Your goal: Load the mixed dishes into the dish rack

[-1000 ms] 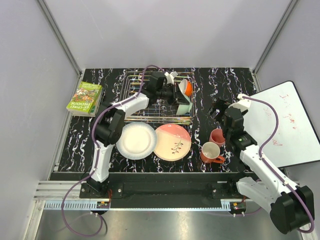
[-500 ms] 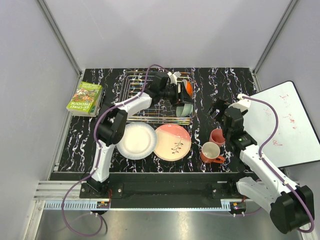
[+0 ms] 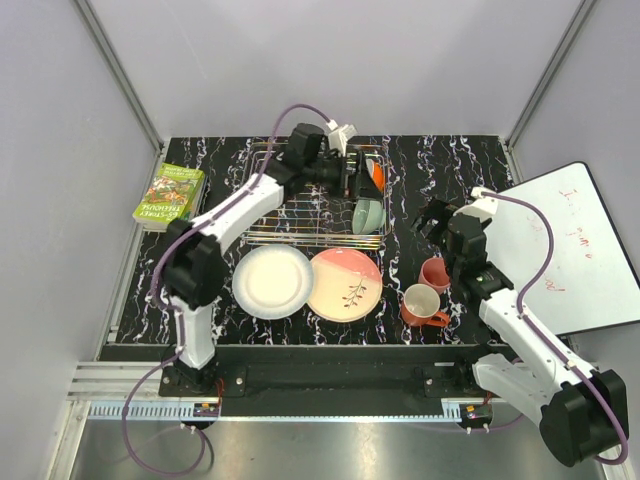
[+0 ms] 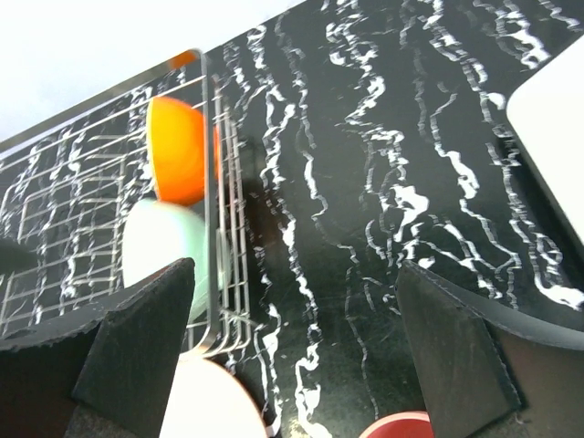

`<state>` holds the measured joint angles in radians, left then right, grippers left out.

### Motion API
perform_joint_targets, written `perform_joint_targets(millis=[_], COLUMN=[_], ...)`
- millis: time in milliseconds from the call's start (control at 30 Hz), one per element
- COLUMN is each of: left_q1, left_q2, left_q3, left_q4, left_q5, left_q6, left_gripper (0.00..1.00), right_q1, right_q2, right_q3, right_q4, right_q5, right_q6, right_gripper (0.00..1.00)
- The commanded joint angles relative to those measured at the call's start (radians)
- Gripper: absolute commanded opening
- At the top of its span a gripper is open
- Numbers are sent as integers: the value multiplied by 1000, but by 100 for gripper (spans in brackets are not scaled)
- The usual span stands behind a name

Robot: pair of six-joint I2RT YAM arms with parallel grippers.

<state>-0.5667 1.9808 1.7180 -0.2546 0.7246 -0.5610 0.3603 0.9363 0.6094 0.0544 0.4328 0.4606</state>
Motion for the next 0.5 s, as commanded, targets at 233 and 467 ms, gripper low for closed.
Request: perform_joint_targets(millis=[233,467], left_q1=[181,637], left_q2=[-540,-731], left_q3=[-127,-435], left_q4=[-614,-916], left_q5=[-169,-252], left_q6=[705,1189], left_gripper=[99,99], right_q1=[60,152], right_q2=[122,275], right_q3=[30,53], right_q4=[76,176], right_q5=[-316,-506], right_q6=[6,-48], right_gripper=[100,98])
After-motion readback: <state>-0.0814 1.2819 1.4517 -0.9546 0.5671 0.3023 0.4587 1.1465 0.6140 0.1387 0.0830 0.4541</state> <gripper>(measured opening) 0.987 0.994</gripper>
